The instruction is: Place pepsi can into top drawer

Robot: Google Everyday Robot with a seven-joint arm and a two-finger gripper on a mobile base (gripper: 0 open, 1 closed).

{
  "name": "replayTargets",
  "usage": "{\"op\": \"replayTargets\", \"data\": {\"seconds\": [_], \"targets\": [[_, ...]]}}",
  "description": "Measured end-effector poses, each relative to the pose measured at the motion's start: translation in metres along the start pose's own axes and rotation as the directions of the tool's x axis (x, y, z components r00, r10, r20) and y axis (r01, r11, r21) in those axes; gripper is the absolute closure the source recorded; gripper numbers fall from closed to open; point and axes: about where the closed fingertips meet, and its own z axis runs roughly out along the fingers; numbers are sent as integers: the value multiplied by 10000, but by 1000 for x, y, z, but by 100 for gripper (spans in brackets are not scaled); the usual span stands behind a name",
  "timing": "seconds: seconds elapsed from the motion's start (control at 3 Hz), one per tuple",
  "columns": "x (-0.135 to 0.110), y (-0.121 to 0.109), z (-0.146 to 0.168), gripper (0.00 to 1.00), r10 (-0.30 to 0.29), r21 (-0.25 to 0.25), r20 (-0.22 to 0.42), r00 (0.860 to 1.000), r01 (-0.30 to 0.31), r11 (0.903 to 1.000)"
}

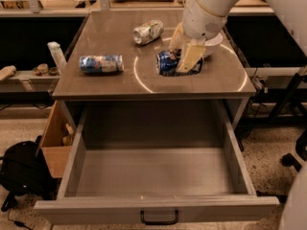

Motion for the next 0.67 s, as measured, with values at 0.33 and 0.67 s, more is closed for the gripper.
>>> {"op": "replayTargets", "data": {"seconds": [0.33, 0.67], "targets": [[8, 43, -16, 100, -112, 26, 197, 9997, 111, 9999], [11, 70, -19, 100, -73, -28, 365, 9993, 74, 10000]]}}
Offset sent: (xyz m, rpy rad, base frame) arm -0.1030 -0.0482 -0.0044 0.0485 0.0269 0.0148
